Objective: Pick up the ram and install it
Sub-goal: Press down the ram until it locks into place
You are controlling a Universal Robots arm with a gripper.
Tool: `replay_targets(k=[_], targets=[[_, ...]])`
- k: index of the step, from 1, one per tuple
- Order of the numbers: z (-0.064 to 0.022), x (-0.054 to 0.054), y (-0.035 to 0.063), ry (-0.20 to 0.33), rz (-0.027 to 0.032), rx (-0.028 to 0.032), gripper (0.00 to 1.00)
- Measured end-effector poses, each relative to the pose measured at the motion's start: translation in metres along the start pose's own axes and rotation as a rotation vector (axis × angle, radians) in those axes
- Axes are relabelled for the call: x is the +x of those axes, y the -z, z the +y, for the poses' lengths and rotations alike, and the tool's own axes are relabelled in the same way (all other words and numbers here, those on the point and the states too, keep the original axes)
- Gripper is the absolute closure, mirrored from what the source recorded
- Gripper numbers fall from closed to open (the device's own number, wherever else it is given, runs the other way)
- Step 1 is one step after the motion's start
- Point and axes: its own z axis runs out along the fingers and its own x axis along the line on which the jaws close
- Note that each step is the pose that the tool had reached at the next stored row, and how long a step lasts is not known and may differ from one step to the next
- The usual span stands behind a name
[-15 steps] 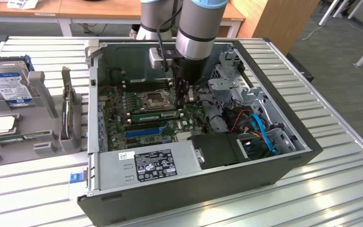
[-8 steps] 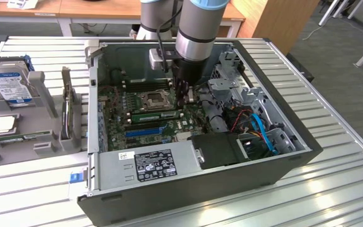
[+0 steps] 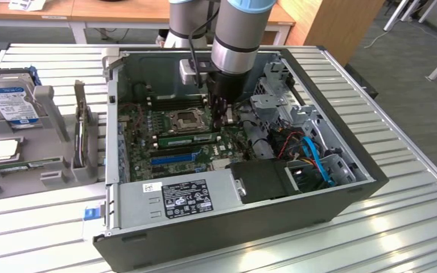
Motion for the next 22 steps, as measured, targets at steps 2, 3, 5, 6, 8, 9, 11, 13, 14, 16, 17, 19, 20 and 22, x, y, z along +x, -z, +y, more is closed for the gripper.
replay_targets(k=[2, 3, 5, 6, 8, 9, 11, 13, 14, 16, 17, 19, 20, 22], targets=[[0.0, 0.0, 0.0, 0.0, 0.0, 0.0, 0.9], [0.0, 0.0, 0.0, 0.0, 0.0, 0.0, 0.9], [0.0, 0.0, -0.0002, 0.0, -0.0001, 0.0, 0.9], [-0.0001, 0.0, -0.0003, 0.0, -0.0002, 0.0001, 0.9], [-0.0004, 0.0, -0.0005, 0.0, -0.0001, 0.0, 0.9], [-0.0006, 0.0, -0.0006, 0.0, -0.0001, 0.0, 0.9], [-0.001, 0.0, -0.0008, 0.0, -0.0001, 0.0, 0.9], [-0.001, 0.0, -0.0008, 0.0, -0.0001, 0.0, 0.9], [-0.001, 0.0, -0.0008, 0.0, -0.0001, 0.0, 0.9], [-0.0011, 0.0, -0.0008, 0.0, -0.0001, 0.0, 0.9], [-0.0012, -0.0004, -0.001, 0.0, -0.0005, 0.0001, 0.9], [-0.0012, -0.0015, -0.0009, 0.0, -0.0002, 0.0001, 0.9], [-0.0011, -0.0021, -0.0009, 0.0, -0.0001, 0.0001, 0.9], [-0.0011, -0.0023, -0.0009, 0.0, -0.0001, 0.0, 0.9]])
